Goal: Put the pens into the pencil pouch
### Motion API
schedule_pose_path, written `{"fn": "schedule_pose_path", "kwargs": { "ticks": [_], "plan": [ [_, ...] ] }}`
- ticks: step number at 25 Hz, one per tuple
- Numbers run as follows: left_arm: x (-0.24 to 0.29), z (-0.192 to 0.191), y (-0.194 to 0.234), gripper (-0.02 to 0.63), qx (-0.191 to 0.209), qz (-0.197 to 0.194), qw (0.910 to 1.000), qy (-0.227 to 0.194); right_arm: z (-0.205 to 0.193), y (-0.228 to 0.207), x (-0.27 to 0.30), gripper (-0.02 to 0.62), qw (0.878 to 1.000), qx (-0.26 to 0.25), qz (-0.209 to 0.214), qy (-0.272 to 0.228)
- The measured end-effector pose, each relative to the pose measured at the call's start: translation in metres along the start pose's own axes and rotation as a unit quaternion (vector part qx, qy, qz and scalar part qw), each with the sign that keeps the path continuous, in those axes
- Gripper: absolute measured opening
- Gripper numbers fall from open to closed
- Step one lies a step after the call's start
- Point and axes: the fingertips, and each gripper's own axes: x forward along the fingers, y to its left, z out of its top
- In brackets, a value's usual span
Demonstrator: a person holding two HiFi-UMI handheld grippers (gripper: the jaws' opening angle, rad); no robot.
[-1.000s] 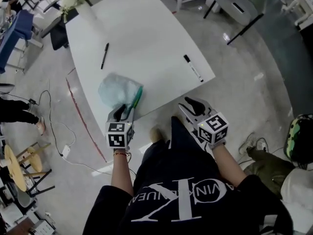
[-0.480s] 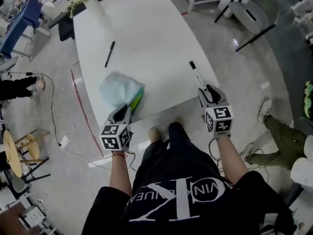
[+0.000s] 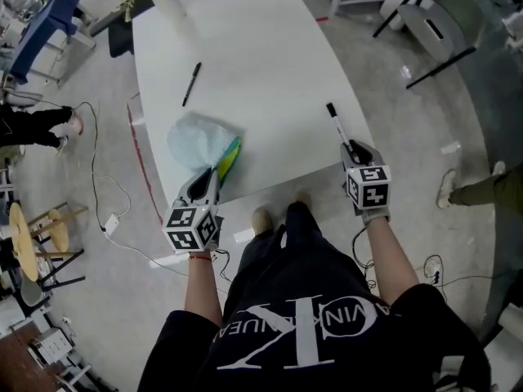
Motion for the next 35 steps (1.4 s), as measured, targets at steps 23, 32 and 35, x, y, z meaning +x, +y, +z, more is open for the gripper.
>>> {"fn": "schedule_pose_path", "kwargs": {
  "ticks": [23, 32, 35],
  "plan": [
    [0.003, 0.026, 0.008, 0.025, -0.044, 0.020, 0.9975, -0.051, 0.059, 0.206, -0.033, 0.081, 0.930, -0.109, 0.351, -0.022],
    [0.000, 0.030, 0.001, 0.021, -0.049, 0.009, 0.9967, -0.064, 0.048, 0.238, -0.021, 0.081, 0.910, -0.156, 0.382, 0.043],
    [-0.004, 0.033, 0.001, 0.018, -0.052, 0.007, 0.9958, -0.075, 0.042, 0.238, -0.017, 0.081, 0.911, -0.157, 0.374, 0.075]
  ]
}}
